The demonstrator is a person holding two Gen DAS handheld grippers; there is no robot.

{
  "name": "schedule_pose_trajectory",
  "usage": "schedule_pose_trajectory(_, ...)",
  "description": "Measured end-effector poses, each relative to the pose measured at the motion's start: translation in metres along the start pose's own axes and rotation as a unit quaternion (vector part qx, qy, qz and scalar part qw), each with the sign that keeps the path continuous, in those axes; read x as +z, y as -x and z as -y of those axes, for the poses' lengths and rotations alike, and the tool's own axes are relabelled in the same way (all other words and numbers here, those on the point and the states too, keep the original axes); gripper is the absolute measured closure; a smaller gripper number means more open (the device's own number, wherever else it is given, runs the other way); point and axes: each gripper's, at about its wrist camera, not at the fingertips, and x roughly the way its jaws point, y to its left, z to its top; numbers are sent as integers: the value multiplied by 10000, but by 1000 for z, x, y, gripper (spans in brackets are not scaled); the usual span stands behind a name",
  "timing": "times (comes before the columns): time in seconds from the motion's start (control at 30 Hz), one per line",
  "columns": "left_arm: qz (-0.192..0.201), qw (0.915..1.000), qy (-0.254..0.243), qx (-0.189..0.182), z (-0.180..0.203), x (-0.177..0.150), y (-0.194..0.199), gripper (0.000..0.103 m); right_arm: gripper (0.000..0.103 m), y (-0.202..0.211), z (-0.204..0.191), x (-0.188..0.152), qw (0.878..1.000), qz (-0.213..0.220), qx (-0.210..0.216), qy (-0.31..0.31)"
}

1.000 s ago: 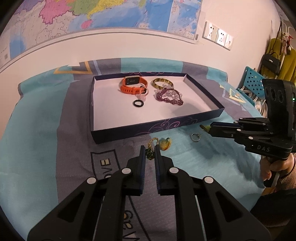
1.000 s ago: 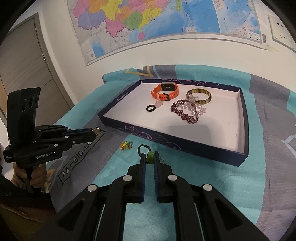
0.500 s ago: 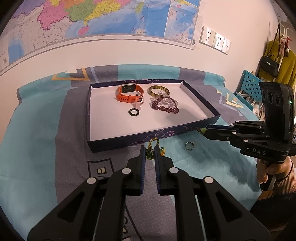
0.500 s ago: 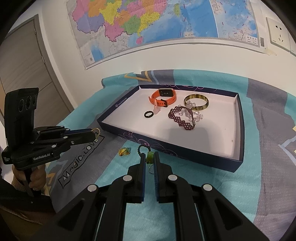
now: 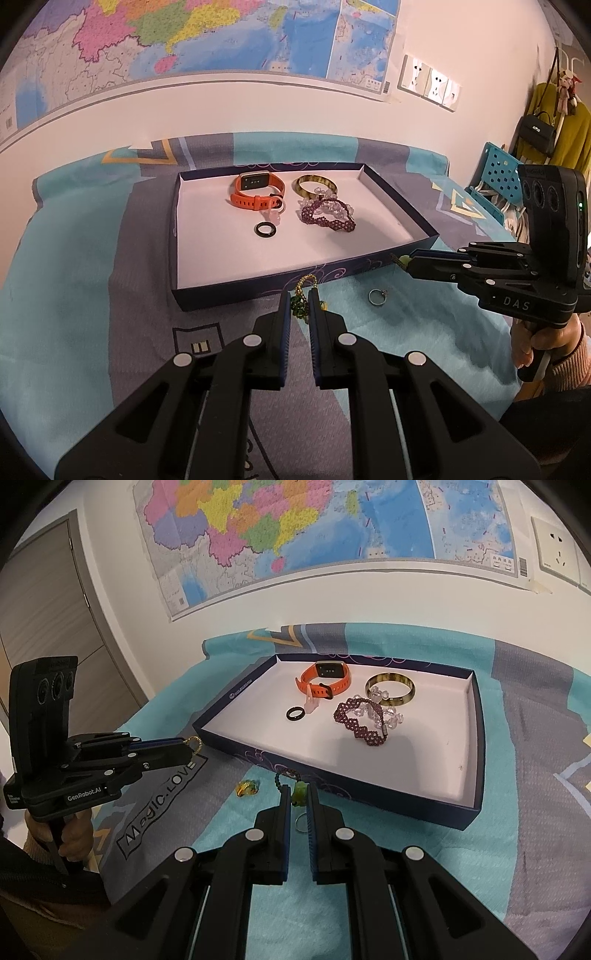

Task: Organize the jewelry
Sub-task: 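Carry the green-bead ring and gold ring with both grippers into the box, then open both grippers to release the green-bead ring and gold ring in the box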

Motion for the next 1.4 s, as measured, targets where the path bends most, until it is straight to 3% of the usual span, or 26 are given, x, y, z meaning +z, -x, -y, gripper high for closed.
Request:
schedule_pose_trajectory(0.67, 63, 10000, 43, -20, -7, 27, -19, 93, 96, -15, 11, 32, 9995, 119, -233, 165)
schedule_pose_trajectory(0.83, -26, 9997, 163, -176, -14, 36, -32, 93, 96, -28, 17, 43, 9992, 58, -332, 217)
schedule_pose_trajectory(1.4, -390, 9985, 313, -206, -23, 51, -79, 93, 96, -69, 29, 53, 9976, -321, -567, 241)
